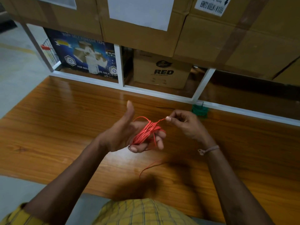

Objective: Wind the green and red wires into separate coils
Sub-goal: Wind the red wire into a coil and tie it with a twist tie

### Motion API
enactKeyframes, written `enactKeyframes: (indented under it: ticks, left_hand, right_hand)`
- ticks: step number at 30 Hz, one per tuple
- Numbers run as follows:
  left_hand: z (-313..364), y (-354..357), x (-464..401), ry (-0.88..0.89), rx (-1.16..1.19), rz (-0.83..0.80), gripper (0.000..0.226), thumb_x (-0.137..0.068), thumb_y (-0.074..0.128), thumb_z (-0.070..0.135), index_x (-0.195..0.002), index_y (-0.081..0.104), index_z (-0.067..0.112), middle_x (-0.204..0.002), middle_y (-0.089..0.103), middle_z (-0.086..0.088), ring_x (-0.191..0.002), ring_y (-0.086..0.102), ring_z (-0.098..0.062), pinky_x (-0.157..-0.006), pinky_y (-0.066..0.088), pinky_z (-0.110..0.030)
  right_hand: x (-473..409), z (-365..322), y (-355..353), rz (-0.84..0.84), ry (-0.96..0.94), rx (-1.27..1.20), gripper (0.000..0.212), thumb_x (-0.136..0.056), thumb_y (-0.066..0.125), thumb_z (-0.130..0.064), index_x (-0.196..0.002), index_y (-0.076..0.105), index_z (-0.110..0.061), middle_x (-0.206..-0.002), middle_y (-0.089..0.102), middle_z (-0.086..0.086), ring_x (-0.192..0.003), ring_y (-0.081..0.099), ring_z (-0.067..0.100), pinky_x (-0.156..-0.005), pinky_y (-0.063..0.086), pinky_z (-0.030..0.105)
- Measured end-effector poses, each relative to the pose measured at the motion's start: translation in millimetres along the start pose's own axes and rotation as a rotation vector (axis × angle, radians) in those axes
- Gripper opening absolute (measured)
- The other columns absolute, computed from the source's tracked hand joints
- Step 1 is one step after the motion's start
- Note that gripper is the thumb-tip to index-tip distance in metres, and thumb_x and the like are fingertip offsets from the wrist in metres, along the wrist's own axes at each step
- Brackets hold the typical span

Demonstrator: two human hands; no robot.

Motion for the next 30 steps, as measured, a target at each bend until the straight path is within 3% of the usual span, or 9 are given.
enactKeyframes:
  ticks: [3,7,11,14,16,19,21,25,30]
  left_hand:
    - [11,2,-2,0.136,0.23,-0.026,0.141,-0.075,0.02,0.099,-0.152,0.022,-0.019,-0.142,0.041,-0.038,-0.056,0.05,-0.012,-0.052,0.032,-0.029]
    - [26,-5,-2,0.324,0.501,0.059,0.139,-0.077,0.018,0.098,-0.159,0.014,-0.014,-0.153,0.033,-0.04,-0.068,0.065,-0.025,-0.075,0.056,-0.033]
    - [24,-22,-6,0.369,0.381,0.342,0.133,-0.078,0.004,0.096,-0.162,0.021,-0.006,-0.163,0.033,-0.035,-0.112,0.069,-0.041,-0.09,0.061,-0.039]
    - [14,-31,-13,0.32,0.189,0.529,0.131,-0.072,0.027,0.101,-0.158,0.033,0.002,-0.151,0.056,-0.025,-0.133,0.06,-0.05,-0.109,0.053,-0.05]
    - [7,-40,-13,0.24,-0.048,0.68,0.134,-0.064,0.041,0.104,-0.157,0.036,0.008,-0.139,0.065,-0.024,-0.128,0.066,-0.043,-0.112,0.051,-0.049]
    - [0,-56,0,0.063,-0.46,0.837,0.125,-0.063,0.023,0.109,-0.159,0.033,0.029,-0.124,0.074,-0.003,-0.118,0.072,-0.011,-0.113,0.048,-0.038]
    - [-4,-65,8,-0.054,-0.653,0.819,0.118,-0.068,0.01,0.107,-0.16,0.029,0.036,-0.122,0.072,0.001,-0.119,0.068,-0.01,-0.117,0.045,-0.049]
    - [-7,-60,11,-0.209,-0.789,0.689,0.12,-0.067,0.001,0.106,-0.151,0.041,0.032,-0.108,0.074,-0.006,-0.104,0.07,-0.023,-0.106,0.052,-0.054]
    - [-13,-42,17,-0.327,-0.594,0.513,0.127,-0.064,0.006,0.109,-0.147,0.054,0.026,-0.084,0.076,-0.011,-0.076,0.067,-0.016,-0.075,0.047,-0.033]
  right_hand:
    - [-2,12,23,0.008,0.042,0.005,0.024,-0.106,0.059,-0.039,-0.096,0.077,-0.027,-0.088,0.073,-0.004,-0.086,0.068,0.015,-0.081,0.055,0.045]
    - [11,11,60,-0.088,0.118,-0.001,0.028,-0.107,0.057,-0.039,-0.101,0.081,-0.025,-0.073,0.065,-0.018,-0.066,0.055,-0.008,-0.064,0.039,0.02]
    - [23,-10,79,-0.18,0.077,-0.004,0.026,-0.108,0.055,-0.041,-0.104,0.078,-0.03,-0.07,0.059,-0.01,-0.061,0.052,0.0,-0.059,0.042,0.021]
    - [31,-33,82,-0.311,0.091,-0.105,0.019,-0.109,0.051,-0.047,-0.111,0.07,-0.047,-0.069,0.059,-0.001,-0.052,0.051,0.008,-0.045,0.044,0.027]
    - [35,-42,79,-0.401,0.152,-0.153,0.022,-0.108,0.05,-0.051,-0.123,0.066,-0.054,-0.067,0.059,0.002,-0.045,0.048,0.013,-0.04,0.044,0.026]
    - [40,-49,63,-0.482,0.101,-0.102,0.023,-0.109,0.053,-0.045,-0.118,0.071,-0.035,-0.07,0.057,0.002,-0.049,0.047,0.014,-0.042,0.041,0.028]
    - [41,-55,46,-0.488,0.015,-0.018,0.021,-0.107,0.057,-0.04,-0.11,0.073,-0.027,-0.079,0.061,0.003,-0.063,0.053,0.016,-0.056,0.044,0.036]
    - [31,-62,11,-0.332,-0.049,0.101,0.014,-0.104,0.062,-0.036,-0.101,0.073,-0.028,-0.087,0.067,-0.008,-0.077,0.058,0.003,-0.07,0.046,0.031]
    - [15,-65,-15,-0.135,-0.143,0.16,0.007,-0.101,0.065,-0.034,-0.097,0.07,-0.033,-0.093,0.067,-0.005,-0.087,0.063,0.016,-0.076,0.053,0.04]
Point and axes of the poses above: each hand's wrist, its own x-axis away from the middle knuckle, its own y-axis out of the palm, z = x × y, the point moved 2 cm from there along -x, towards the middle knuckle
